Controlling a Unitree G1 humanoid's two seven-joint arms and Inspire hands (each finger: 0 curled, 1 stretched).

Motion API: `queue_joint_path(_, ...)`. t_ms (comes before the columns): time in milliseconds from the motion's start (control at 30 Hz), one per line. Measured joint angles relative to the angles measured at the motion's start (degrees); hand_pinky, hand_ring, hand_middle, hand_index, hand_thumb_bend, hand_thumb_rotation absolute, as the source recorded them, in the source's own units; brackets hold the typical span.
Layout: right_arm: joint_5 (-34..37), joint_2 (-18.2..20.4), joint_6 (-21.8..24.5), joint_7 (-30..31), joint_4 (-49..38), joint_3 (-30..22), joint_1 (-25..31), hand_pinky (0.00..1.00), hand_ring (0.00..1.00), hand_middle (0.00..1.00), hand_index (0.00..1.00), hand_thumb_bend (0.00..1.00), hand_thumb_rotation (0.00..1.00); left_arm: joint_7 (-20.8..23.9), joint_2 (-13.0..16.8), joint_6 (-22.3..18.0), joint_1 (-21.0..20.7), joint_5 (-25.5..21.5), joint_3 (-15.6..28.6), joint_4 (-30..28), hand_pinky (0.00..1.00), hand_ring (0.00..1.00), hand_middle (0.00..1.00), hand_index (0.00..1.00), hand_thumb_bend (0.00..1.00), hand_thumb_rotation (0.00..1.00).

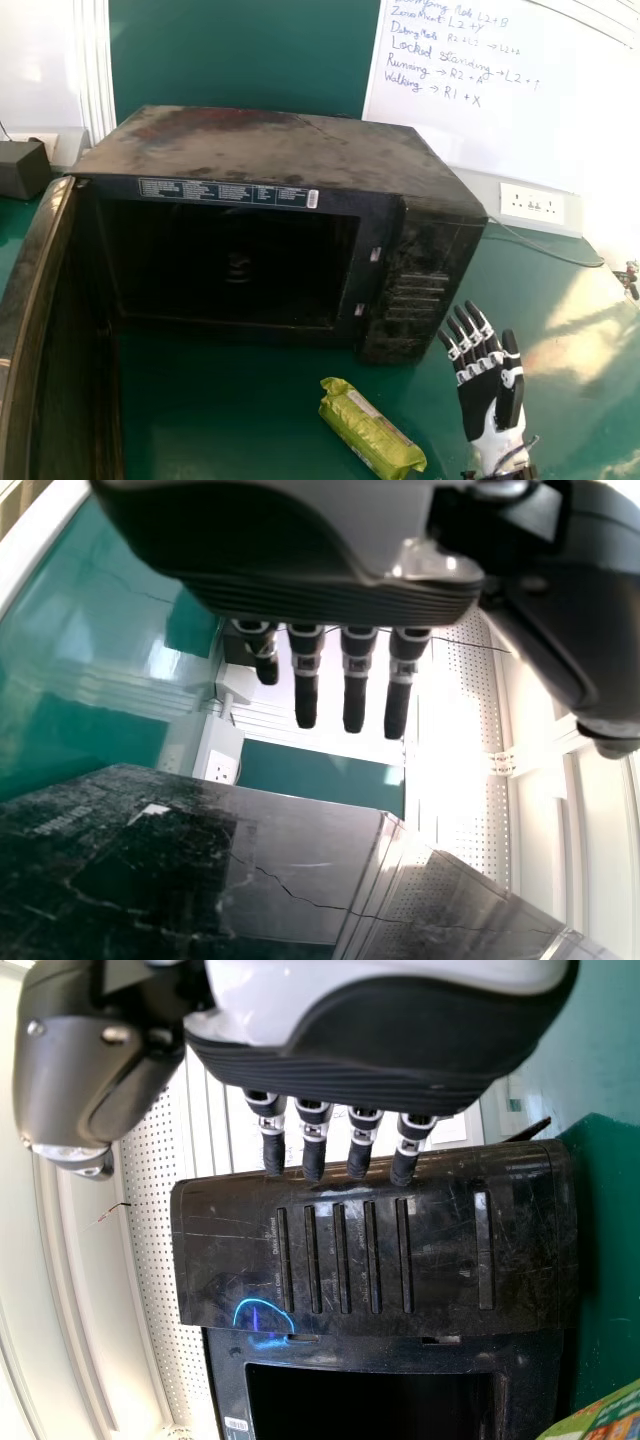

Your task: Put biscuit inside oven

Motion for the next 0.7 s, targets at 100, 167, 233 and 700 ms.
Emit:
queue_joint_path(100, 0.0, 0.0, 0.0, 0.0, -0.1, 0.0, 0.0, 1.0, 1.0, 1.0, 1.0, 0.8, 1.0, 0.0, 0.0, 0.0, 0.0, 0.0, 0.0, 0.0, 0.96, 0.9, 0.93, 0.88, 0.8, 0.85)
queue_joint_path(167, 0.0, -0.1, 0.2, -0.1, -0.1, 0.0, 0.0, 1.0, 1.0, 1.0, 1.0, 0.79, 1.0, -0.1, 0.0, 0.0, 0.0, -0.1, 0.0, 0.0, 0.97, 0.9, 0.93, 0.89, 0.8, 0.85)
queue_joint_path(233, 0.0, -0.1, 0.2, -0.1, -0.1, 0.0, 0.0, 1.0, 1.0, 1.0, 1.0, 0.8, 1.0, -0.2, 0.0, 0.0, 0.0, -0.1, 0.0, 0.0, 0.97, 0.9, 0.93, 0.89, 0.8, 0.85)
queue_joint_path(700, -27.7, -15.5, -15.6, -4.2, -4.0, -0.3, -0.4, 1.0, 1.0, 1.0, 1.0, 0.79, 1.0, -0.2, 0.0, -0.3, 0.0, 0.2, -0.1, -0.1, 0.8, 0.81, 0.86, 0.87, 1.0, 0.74)
